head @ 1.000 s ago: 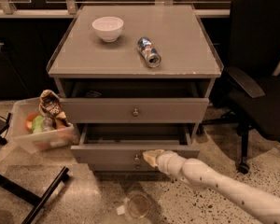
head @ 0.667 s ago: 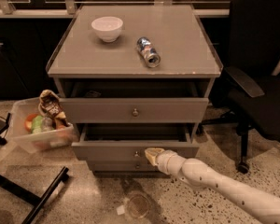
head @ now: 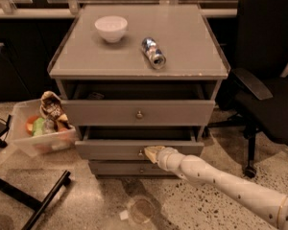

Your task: Close middle drawer

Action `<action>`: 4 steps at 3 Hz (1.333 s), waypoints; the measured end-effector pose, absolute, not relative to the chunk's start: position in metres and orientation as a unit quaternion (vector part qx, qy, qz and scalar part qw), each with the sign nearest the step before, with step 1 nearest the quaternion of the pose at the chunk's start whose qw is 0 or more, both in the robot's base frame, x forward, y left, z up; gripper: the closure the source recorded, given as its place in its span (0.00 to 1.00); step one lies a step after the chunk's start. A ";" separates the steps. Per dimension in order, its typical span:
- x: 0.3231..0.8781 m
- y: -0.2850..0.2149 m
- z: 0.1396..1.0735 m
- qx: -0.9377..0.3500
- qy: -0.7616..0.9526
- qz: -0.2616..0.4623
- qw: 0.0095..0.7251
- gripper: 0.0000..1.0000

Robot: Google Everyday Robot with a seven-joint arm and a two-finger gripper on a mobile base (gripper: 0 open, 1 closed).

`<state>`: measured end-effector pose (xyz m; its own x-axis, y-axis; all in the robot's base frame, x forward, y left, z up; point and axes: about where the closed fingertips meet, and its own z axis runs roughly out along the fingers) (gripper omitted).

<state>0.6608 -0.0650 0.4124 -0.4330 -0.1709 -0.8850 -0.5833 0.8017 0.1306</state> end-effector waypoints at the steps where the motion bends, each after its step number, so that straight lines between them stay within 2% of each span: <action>1: 0.661 -0.065 0.412 -0.230 0.819 0.215 0.480 0.15; 2: 0.667 -0.063 0.411 -0.226 0.819 0.211 0.483 0.00; 4: 0.658 -0.060 0.411 -0.223 0.819 0.210 0.486 0.00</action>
Offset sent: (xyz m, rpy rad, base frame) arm 0.0516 0.0021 -0.0083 -0.0044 -0.0311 -0.0694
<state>0.6581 -0.0603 0.4106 -0.4287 -0.1610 -0.8890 -0.5695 0.8120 0.1276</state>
